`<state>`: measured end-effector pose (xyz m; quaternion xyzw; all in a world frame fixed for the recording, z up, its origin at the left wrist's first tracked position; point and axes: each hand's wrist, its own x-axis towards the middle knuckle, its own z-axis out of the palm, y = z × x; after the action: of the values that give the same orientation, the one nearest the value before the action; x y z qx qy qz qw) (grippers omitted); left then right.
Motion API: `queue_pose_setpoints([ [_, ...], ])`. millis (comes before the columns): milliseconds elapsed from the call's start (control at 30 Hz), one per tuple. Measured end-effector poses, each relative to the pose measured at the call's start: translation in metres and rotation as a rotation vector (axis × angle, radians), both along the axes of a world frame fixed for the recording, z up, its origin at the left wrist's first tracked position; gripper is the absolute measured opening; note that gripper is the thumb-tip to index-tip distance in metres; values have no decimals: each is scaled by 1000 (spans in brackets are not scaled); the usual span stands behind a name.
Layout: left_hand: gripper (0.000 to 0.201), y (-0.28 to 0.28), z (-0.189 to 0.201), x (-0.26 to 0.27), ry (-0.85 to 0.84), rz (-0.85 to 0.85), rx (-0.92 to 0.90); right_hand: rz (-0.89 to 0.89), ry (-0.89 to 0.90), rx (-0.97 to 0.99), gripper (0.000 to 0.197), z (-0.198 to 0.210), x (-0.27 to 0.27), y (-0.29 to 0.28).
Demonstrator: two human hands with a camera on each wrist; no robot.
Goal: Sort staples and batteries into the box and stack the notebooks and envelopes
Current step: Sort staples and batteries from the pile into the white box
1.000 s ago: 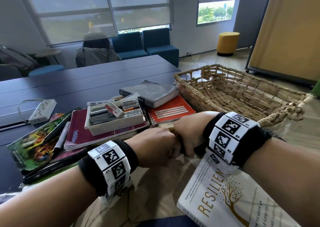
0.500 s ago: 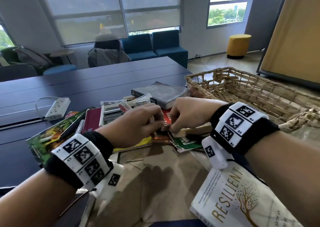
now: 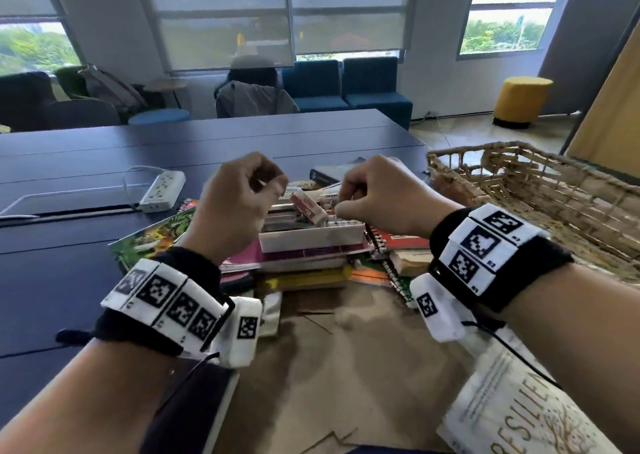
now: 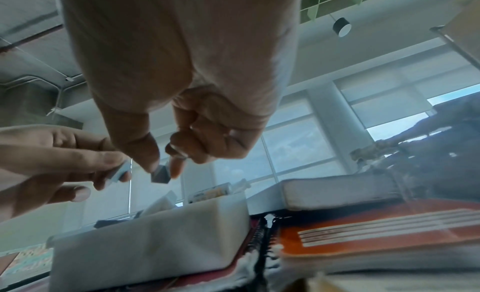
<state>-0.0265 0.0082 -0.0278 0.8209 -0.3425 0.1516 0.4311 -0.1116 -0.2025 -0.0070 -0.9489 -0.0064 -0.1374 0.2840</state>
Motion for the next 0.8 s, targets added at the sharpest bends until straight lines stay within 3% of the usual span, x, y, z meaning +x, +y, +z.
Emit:
queue_pose_setpoints([
  [133, 5, 7, -5, -1, -14, 17, 72, 11, -44, 20, 10, 1, 12, 11],
  [267, 8, 13, -9, 3, 76, 20, 68, 31, -58, 19, 14, 3, 25, 27],
  [433, 7, 28, -9, 5, 201, 59, -75, 46, -32, -71, 4, 1, 32, 41],
  [600, 5, 47, 2, 5, 257, 70, -208, 99, -79, -112, 7, -1, 22, 55],
  [800, 8, 61, 2, 10, 229, 156, -157, 461, 248, -279, 9, -8, 7, 84],
])
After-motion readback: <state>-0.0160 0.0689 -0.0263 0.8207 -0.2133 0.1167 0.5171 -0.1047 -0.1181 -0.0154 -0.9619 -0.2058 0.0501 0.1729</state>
